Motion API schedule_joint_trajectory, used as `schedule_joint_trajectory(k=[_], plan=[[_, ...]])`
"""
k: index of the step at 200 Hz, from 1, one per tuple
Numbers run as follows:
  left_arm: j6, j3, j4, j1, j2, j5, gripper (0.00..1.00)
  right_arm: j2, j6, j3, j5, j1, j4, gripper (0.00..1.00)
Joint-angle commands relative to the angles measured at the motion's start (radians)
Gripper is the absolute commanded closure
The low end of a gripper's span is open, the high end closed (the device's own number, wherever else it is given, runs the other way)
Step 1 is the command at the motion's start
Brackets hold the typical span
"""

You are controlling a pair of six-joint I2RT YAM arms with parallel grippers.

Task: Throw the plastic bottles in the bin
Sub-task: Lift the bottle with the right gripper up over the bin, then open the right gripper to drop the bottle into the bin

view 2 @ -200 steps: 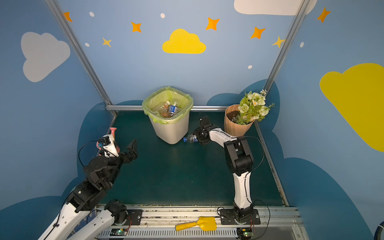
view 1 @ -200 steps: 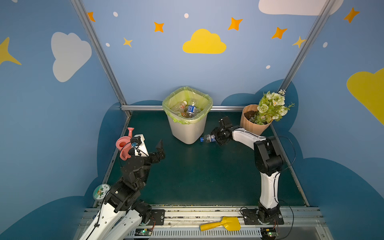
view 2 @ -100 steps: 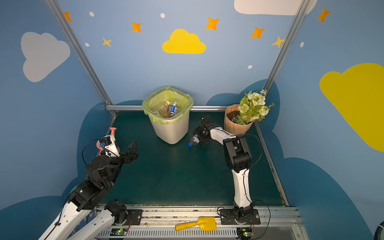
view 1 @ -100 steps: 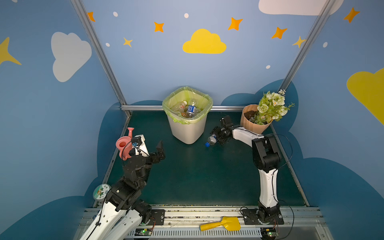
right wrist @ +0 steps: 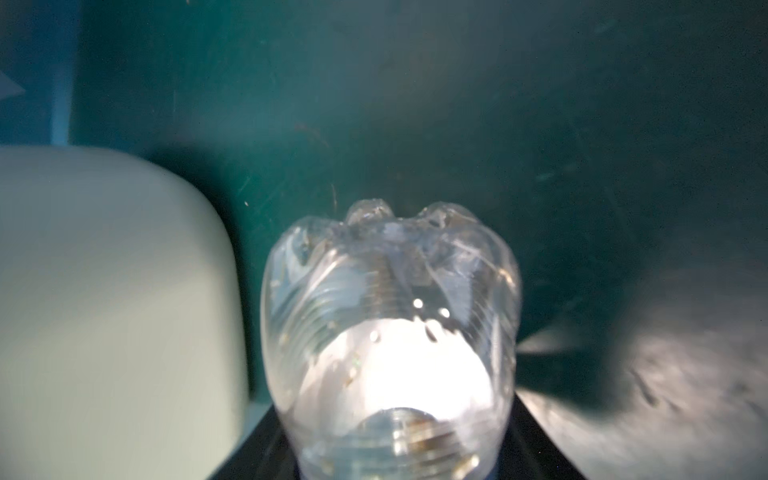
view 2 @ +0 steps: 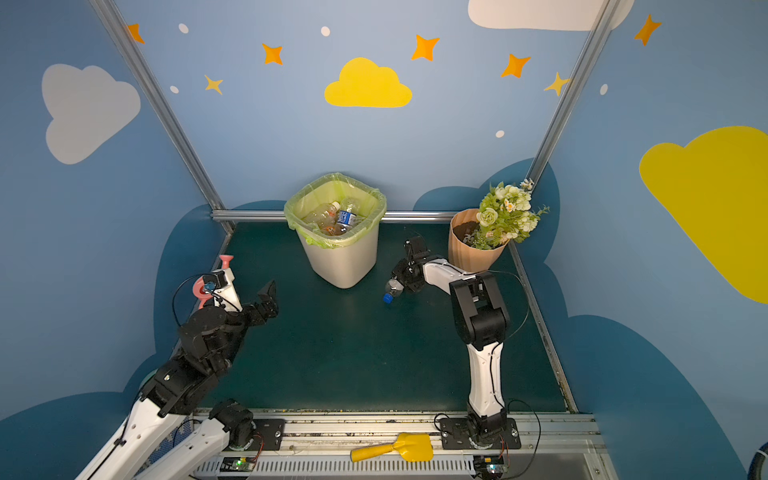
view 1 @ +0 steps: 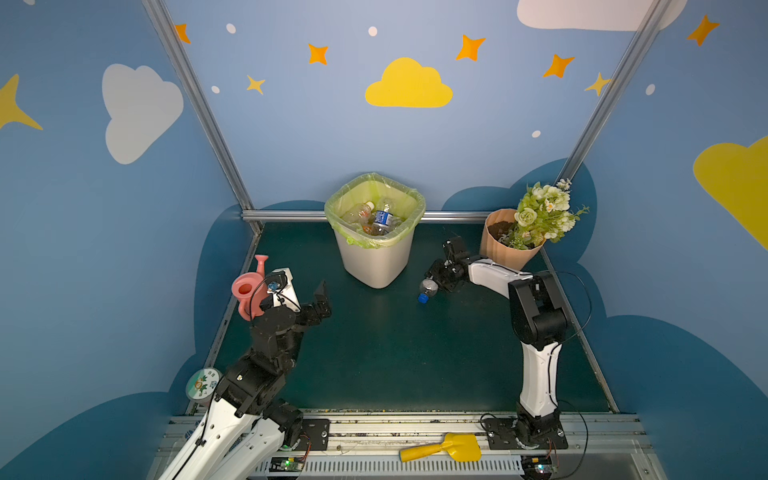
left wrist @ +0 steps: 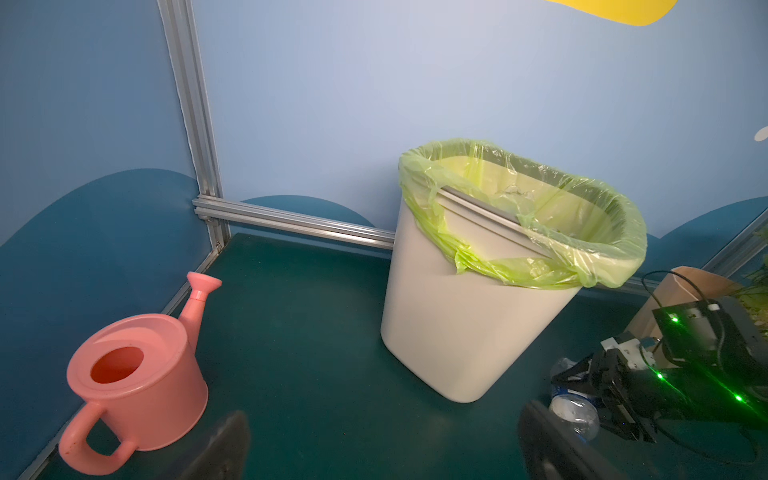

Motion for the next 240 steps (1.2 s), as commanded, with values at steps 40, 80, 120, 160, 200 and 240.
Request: schedule_joint_trajectory(k=[40, 80, 120, 160, 200, 240], plan=[[-0.09, -0.018, -0.037, 0.025, 0.015, -0.046, 0.0, -0.383, -0.284, -0.157, 0.089, 0.003, 0.21, 0.46], [-0.143, -0.048, -0.056, 0.056, 0.017, -0.027, 0.0, -0.655, -0.407, -0.188, 0.128, -0.005, 0.316, 0.45], [-0.176, -0.062, -0.059, 0.07, 0.014, -0.007, 0.0, -0.775, -0.439, -0.136, 0.075, 0.003, 0.447, 0.41], [-0.191, -0.055, -0.075, 0.072, 0.013, 0.002, 0.0, -0.587, -0.317, 0.07, -0.087, 0.052, 0.472, 0.41], [-0.197, -0.038, -0.102, 0.074, 0.016, 0.008, 0.0, -0.145, -0.382, 0.683, -0.315, 0.157, 0.056, 0.31], [-0.199, -0.019, -0.154, 0.076, -0.006, 0.017, 0.0, -0.158, -0.492, 0.795, -0.142, 0.152, -0.158, 0.08]])
